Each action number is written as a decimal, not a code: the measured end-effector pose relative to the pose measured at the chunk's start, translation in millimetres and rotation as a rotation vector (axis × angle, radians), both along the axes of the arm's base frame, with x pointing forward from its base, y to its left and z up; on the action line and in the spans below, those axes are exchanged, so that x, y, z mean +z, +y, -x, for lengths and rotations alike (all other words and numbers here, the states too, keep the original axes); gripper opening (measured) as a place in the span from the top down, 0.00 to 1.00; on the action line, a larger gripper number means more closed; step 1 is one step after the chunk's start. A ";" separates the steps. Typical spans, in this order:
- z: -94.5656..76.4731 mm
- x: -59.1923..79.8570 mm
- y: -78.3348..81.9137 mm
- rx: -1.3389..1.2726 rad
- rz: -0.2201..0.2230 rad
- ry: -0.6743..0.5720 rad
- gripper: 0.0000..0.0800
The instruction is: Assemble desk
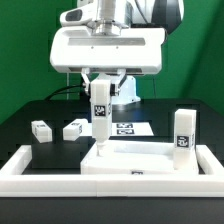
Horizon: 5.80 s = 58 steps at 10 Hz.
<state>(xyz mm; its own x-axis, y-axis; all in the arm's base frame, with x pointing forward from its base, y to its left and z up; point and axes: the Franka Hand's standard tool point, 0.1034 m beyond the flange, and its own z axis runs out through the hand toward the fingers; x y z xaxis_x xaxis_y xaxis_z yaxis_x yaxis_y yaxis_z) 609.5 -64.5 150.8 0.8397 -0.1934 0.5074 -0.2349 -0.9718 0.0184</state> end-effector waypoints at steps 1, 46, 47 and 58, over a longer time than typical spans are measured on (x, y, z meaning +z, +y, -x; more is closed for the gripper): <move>-1.1 -3.8 1.8 0.004 0.003 0.005 0.64; -7.2 -37.4 -9.5 -0.074 -0.223 0.487 0.19; -3.2 -40.9 -8.0 -0.078 -0.225 0.496 0.19; -17.1 -43.2 -2.5 -0.809 -0.422 0.423 0.64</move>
Offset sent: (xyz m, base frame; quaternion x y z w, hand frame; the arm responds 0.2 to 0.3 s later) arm -0.0038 -0.0054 -0.0051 -0.0051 0.0097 -0.0115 0.9999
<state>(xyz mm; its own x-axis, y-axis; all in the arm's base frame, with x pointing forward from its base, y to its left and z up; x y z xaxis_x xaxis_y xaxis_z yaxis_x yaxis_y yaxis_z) 626.6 -67.0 107.6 0.4716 -0.8807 -0.0438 -0.8813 -0.4692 -0.0562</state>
